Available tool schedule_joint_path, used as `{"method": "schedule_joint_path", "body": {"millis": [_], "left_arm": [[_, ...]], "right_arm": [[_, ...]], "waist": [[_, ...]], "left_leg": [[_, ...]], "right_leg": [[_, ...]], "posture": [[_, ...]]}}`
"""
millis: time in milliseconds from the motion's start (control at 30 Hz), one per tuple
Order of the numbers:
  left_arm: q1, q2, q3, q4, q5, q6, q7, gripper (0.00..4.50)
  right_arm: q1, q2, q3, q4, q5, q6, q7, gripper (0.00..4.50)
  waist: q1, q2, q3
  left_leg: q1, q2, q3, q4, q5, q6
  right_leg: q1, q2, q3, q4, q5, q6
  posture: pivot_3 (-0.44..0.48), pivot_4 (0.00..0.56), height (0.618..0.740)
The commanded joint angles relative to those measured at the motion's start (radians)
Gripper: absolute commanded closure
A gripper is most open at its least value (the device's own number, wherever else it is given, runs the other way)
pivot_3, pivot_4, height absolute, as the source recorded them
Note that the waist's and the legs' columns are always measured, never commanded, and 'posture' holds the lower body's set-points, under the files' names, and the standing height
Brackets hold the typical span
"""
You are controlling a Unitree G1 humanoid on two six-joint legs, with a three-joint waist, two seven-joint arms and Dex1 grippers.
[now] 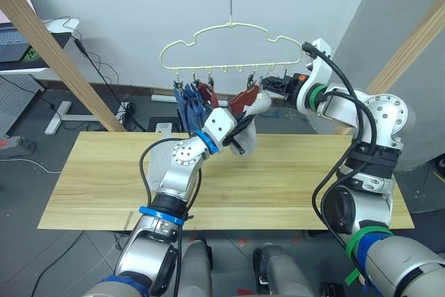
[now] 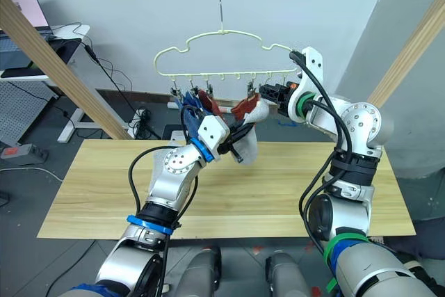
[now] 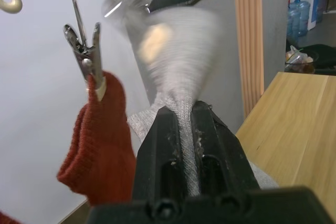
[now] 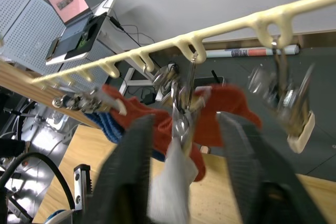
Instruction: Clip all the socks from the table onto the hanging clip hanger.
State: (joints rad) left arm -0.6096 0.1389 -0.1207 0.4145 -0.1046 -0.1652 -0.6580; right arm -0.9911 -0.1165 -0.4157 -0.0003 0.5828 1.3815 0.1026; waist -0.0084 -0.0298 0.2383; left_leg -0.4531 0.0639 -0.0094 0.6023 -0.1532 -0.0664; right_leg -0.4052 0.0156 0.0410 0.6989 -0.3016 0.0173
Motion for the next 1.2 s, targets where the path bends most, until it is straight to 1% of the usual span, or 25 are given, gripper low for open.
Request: {"method": "schedule_joint_path", "body": {"millis": [33, 67, 100, 133, 233, 333, 400, 433, 500, 533, 667, 800, 833, 867, 933, 967, 1067, 1167, 1200], "left_arm": [[-0.004, -0.018, -0.019, -0.056, -0.037, 0.021, -0.046, 4.50], [-0.002, -0.029, -0.016, -0.065, -0.057, 0.052, -0.055, 4.50], [-0.001, -0.036, -0.013, -0.072, -0.070, 0.076, -0.060, 3.88], [0.000, -0.040, -0.008, -0.078, -0.083, 0.096, -0.065, 3.65], [-0.011, -0.054, 0.009, -0.078, -0.131, 0.180, -0.078, 2.75], [-0.027, -0.057, 0.029, -0.060, -0.168, 0.249, -0.094, 1.82], [-0.028, -0.047, 0.037, -0.057, -0.186, 0.285, -0.110, 1.19], [-0.026, -0.040, 0.043, -0.062, -0.197, 0.305, -0.119, 0.94], [-0.015, -0.016, 0.048, -0.081, -0.210, 0.334, -0.141, 0.26], [-0.008, -0.004, 0.051, -0.091, -0.214, 0.344, -0.147, 0.03], [0.033, 0.063, 0.070, -0.169, -0.238, 0.404, -0.171, 0.03], [0.099, 0.159, 0.096, -0.319, -0.278, 0.509, -0.187, 0.03], [0.116, 0.183, 0.104, -0.362, -0.295, 0.542, -0.190, 0.00], [0.130, 0.206, 0.117, -0.405, -0.320, 0.582, -0.191, 0.00], [0.154, 0.253, 0.149, -0.499, -0.362, 0.663, -0.171, 0.00], [0.164, 0.277, 0.160, -0.539, -0.377, 0.702, -0.162, 0.00], [0.189, 0.323, 0.187, -0.625, -0.402, 0.772, -0.129, 0.00], [0.214, 0.338, 0.221, -0.695, -0.420, 0.785, -0.094, 0.00], [0.223, 0.339, 0.227, -0.714, -0.428, 0.792, -0.086, 0.00]], "right_arm": [[0.010, -0.037, 0.002, -0.081, 0.034, -0.032, 0.036, 1.09], [0.025, -0.060, 0.017, -0.108, 0.034, -0.050, 0.057, 0.74], [0.037, -0.077, 0.030, -0.127, 0.035, -0.064, 0.072, 0.30], [0.047, -0.087, 0.042, -0.143, 0.038, -0.073, 0.082, 0.01], [0.085, -0.124, 0.061, -0.208, 0.049, -0.092, 0.105, 0.00], [0.137, -0.149, 0.084, -0.278, 0.035, -0.153, 0.111, 0.00], [0.178, -0.174, 0.119, -0.310, 0.009, -0.205, 0.117, 0.00], [0.203, -0.189, 0.144, -0.325, -0.010, -0.236, 0.121, 0.00], [0.243, -0.201, 0.179, -0.344, -0.043, -0.292, 0.116, 0.00], [0.262, -0.205, 0.198, -0.352, -0.059, -0.320, 0.115, 0.00], [0.346, -0.216, 0.323, -0.375, -0.171, -0.472, 0.112, 0.00], [0.383, -0.157, 0.361, -0.353, -0.241, -0.587, 0.059, 0.00], [0.390, -0.144, 0.367, -0.342, -0.259, -0.614, 0.049, 0.35], [0.395, -0.133, 0.376, -0.330, -0.277, -0.641, 0.040, 0.53], [0.407, -0.104, 0.394, -0.300, -0.323, -0.703, 0.010, 1.19], [0.409, -0.083, 0.394, -0.286, -0.335, -0.727, -0.007, 1.56], [0.408, -0.051, 0.406, -0.252, -0.371, -0.791, -0.025, 1.56], [0.400, -0.032, 0.411, -0.205, -0.408, -0.849, -0.044, 2.07], [0.395, -0.030, 0.415, -0.189, -0.421, -0.867, -0.046, 2.44]], "waist": [[0.000, 0.000, 0.000], [0.002, 0.000, 0.000], [0.003, 0.000, 0.000], [0.002, 0.000, 0.000], [-0.005, 0.000, 0.000], [-0.017, 0.001, 0.000], [-0.022, 0.001, 0.000], [-0.024, 0.001, 0.000], [-0.025, 0.001, 0.000], [-0.029, 0.001, 0.000], [-0.039, 0.001, 0.001], [-0.043, 0.001, 0.001], [-0.042, 0.001, 0.001], [-0.042, 0.001, 0.001], [-0.038, 0.001, 0.001], [-0.035, 0.001, 0.001], [-0.023, 0.001, 0.001], [-0.019, 0.001, 0.001], [-0.018, 0.001, 0.001]], "left_leg": [[0.000, 0.000, 0.000, 0.000, 0.000, 0.000], [0.000, 0.000, 0.000, 0.000, 0.000, 0.000], [-0.001, 0.000, 0.000, 0.000, 0.000, 0.000], [-0.001, 0.000, -0.001, 0.000, 0.000, 0.000], [-0.001, 0.000, 0.000, 0.000, 0.000, 0.000], [-0.001, 0.000, -0.001, 0.000, 0.000, 0.000], [-0.001, 0.000, -0.001, 0.000, 0.000, 0.000], [-0.001, 0.000, -0.001, 0.000, 0.000, 0.000], [-0.001, 0.000, -0.001, 0.000, 0.000, 0.000], [-0.001, 0.000, -0.001, 0.000, 0.000, 0.000], [0.000, 0.000, -0.001, 0.000, 0.000, 0.000], [0.000, 0.000, -0.001, 0.000, 0.000, 0.000], [0.000, 0.000, -0.001, 0.000, 0.000, 0.000], [0.000, 0.000, -0.002, 0.000, 0.000, 0.000], [0.000, 0.000, -0.002, 0.000, 0.000, 0.000], [0.000, 0.000, -0.002, 0.000, 0.000, 0.000], [0.000, 0.000, -0.003, 0.000, 0.000, 0.000], [0.000, 0.000, -0.002, 0.000, 0.000, 0.000], [0.000, 0.000, -0.002, 0.000, 0.000, 0.000]], "right_leg": [[0.000, 0.000, 0.000, 0.000, 0.000, 0.000], [0.000, 0.000, 0.000, 0.000, 0.000, 0.000], [0.000, 0.000, 0.000, -0.001, 0.000, 0.000], [0.000, 0.000, 0.000, -0.001, 0.000, 0.000], [0.000, 0.000, 0.000, -0.001, 0.000, 0.000], [0.000, 0.001, -0.001, -0.001, 0.000, 0.001], [0.000, 0.001, 0.000, -0.001, -0.001, 0.001], [0.000, 0.001, 0.000, -0.001, -0.001, 0.001], [0.000, 0.001, 0.000, -0.001, -0.001, 0.001], [0.000, 0.001, 0.000, -0.001, -0.001, 0.001], [0.000, 0.001, 0.000, -0.001, -0.001, 0.002], [0.000, 0.001, 0.000, -0.001, -0.001, 0.002], [0.000, 0.001, 0.000, -0.001, -0.001, 0.002], [0.000, 0.001, 0.000, 0.000, -0.001, 0.002], [0.000, 0.000, 0.000, 0.000, -0.001, 0.002], [0.000, 0.000, 0.000, 0.000, -0.001, 0.002], [0.000, 0.000, 0.000, 0.000, -0.002, 0.003], [0.000, 0.000, 0.000, 0.000, -0.001, 0.002], [0.000, 0.000, 0.000, -0.001, -0.001, 0.002]], "posture": [[0.002, 0.227, 0.740], [0.002, 0.227, 0.740], [0.002, 0.227, 0.740], [-0.003, 0.228, 0.740], [-0.010, 0.227, 0.740], [-0.020, 0.226, 0.740], [-0.025, 0.227, 0.740], [-0.025, 0.227, 0.740], [-0.027, 0.225, 0.740], [-0.027, 0.225, 0.740], [-0.020, 0.222, 0.740], [-0.011, 0.221, 0.740], [0.000, 0.219, 0.740], [0.000, 0.219, 0.740], [0.032, 0.216, 0.740], [0.032, 0.216, 0.740], [0.056, 0.215, 0.740], [0.070, 0.212, 0.740], [0.078, 0.213, 0.740]]}}
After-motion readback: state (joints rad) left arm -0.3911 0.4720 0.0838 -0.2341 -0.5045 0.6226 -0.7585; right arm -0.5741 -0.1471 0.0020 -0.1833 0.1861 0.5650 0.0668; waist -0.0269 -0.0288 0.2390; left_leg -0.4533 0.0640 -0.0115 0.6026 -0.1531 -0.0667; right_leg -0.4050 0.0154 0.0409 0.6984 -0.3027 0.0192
